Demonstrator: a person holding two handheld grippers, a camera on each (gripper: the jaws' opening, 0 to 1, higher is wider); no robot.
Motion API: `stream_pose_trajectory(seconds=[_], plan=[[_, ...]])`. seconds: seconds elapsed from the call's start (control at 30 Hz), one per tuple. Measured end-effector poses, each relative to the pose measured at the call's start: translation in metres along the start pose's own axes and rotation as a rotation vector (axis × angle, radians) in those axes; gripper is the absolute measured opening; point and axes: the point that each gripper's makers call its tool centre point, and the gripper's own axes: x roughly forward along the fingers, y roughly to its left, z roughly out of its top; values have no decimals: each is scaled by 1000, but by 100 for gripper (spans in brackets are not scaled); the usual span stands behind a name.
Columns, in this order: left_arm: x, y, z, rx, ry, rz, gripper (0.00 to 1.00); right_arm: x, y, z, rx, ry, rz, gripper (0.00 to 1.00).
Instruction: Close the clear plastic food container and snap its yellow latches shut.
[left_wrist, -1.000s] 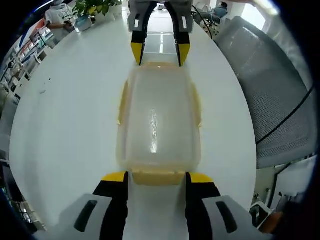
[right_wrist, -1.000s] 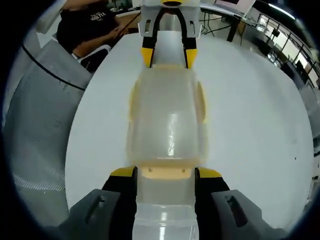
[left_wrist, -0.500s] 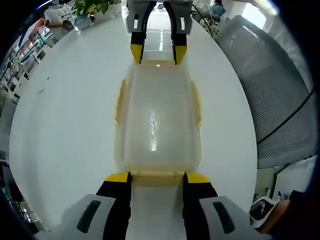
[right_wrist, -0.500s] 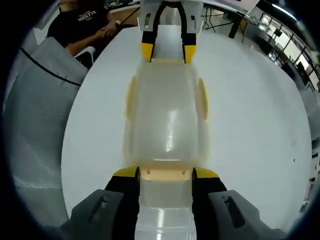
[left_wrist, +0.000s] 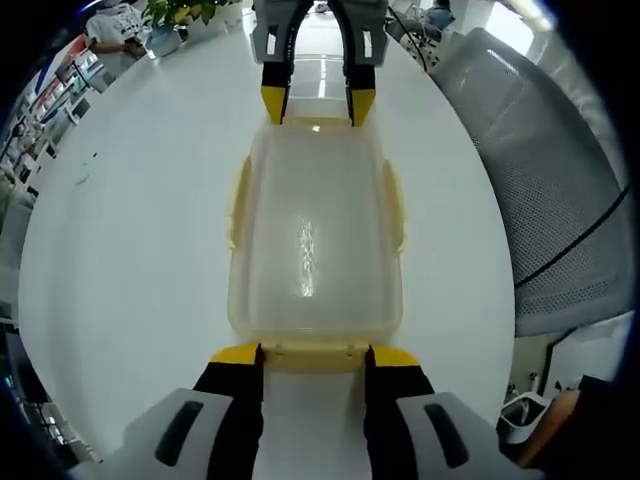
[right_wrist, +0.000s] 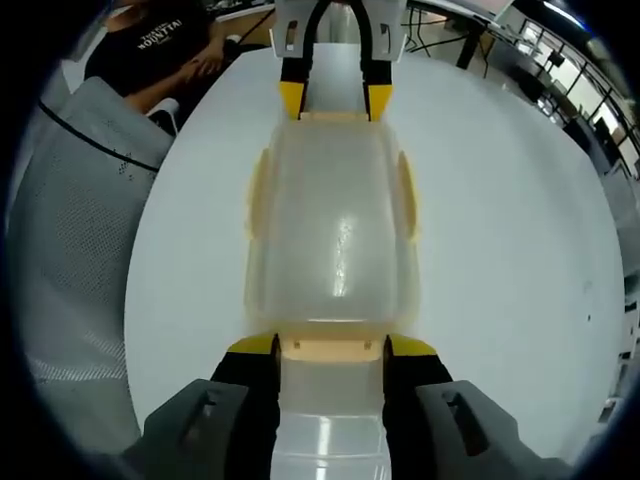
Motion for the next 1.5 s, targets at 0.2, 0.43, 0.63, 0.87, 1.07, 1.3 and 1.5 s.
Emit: stream_pose_trajectory(seconds=[0.2, 0.43, 0.63, 0.87, 1.07, 1.3, 1.5], plan=[[0, 0, 0, -3, 5, -6, 34, 0, 0, 0, 4, -5, 1, 36], [-1, -1, -1, 1, -3, -5, 34, 0, -1, 0, 2, -26, 3, 36], [-2, -4, -1, 11, 23, -30, 34, 0, 1, 1, -14, -20, -3, 36], [-11, -7, -7, -2, 44, -26, 34, -7, 1, 11, -32, -51, -5, 36], [-31, -9, -1, -21, 31, -12, 34, -23, 2, 17, -45, -83, 0, 36], [-50, -13, 5, -31, 29, 11, 34, -40, 6, 22, -61, -105, -9, 36], [-61, -17, 12, -35, 35, 27, 34, -55, 8, 24, -79, -116, -28, 36]])
